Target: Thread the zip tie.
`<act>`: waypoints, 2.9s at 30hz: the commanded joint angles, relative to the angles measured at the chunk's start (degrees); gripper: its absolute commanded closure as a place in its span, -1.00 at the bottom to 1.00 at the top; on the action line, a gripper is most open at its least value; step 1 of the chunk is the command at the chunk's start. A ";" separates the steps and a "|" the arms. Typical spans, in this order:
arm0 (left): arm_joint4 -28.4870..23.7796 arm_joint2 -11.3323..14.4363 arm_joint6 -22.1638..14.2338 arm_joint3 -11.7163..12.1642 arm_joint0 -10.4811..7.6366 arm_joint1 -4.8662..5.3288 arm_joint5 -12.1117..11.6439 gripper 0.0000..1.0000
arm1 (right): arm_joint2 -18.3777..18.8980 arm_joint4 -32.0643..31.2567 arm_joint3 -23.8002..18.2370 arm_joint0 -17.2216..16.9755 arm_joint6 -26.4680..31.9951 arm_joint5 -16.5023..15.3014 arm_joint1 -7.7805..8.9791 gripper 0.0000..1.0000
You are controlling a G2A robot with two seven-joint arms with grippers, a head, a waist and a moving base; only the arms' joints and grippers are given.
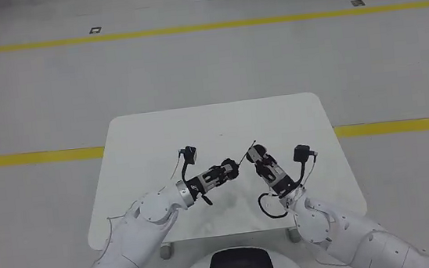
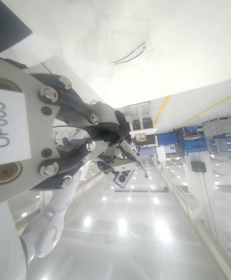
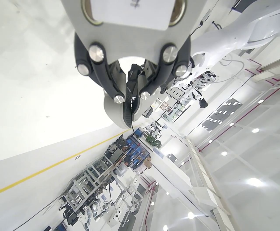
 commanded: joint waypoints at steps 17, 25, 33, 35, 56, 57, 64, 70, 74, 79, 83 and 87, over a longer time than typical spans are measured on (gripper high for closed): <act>0.00 0.00 0.00 0.00 0.00 0.00 0.00 1.00 | 5.07 -2.64 -1.36 -3.84 2.03 0.00 -1.17 1.00; 0.00 0.00 0.00 0.00 0.00 0.00 0.00 1.00 | 6.45 -3.13 -1.60 -4.79 3.44 0.00 -1.58 1.00; 0.00 0.00 0.00 0.00 0.00 0.00 0.00 1.00 | 7.51 -3.55 -1.73 -5.43 4.30 0.00 -2.03 1.00; 0.00 0.00 0.00 0.00 0.00 0.00 0.00 1.00 | 7.73 -3.68 -1.80 -5.56 4.44 0.00 -2.13 1.00; 0.00 0.00 0.00 0.00 0.00 0.00 0.00 1.00 | 9.96 -4.89 -0.97 -6.74 6.74 0.00 -3.31 1.00; 0.00 0.00 0.00 0.00 0.00 0.00 0.00 1.00 | 10.07 -4.98 -0.97 -6.82 6.80 0.00 -3.35 1.00; 0.00 0.00 0.00 0.00 0.00 0.00 0.00 1.00 | 10.86 -5.00 -1.91 -7.42 7.02 0.00 -3.55 1.00; 0.00 0.00 0.00 0.00 0.00 0.00 0.00 1.00 | 11.26 -5.34 -2.29 -7.55 7.38 0.00 -3.69 1.00; 0.00 0.00 0.00 0.00 0.00 0.00 0.00 1.00 | 11.46 -5.36 -2.05 -7.53 7.83 0.00 -3.81 1.00; 0.00 0.00 0.00 0.00 0.00 0.00 0.00 1.00 | 11.67 -5.13 -1.38 -7.44 8.52 0.00 -4.05 1.00; 0.00 0.00 0.00 0.00 0.00 0.00 0.00 1.00 | 11.83 -5.12 -1.03 -7.44 8.79 0.00 -4.30 1.00; 0.00 0.00 0.00 0.00 0.00 0.00 0.00 1.00 | 12.12 -5.57 -0.81 -7.56 8.95 0.00 -4.46 1.00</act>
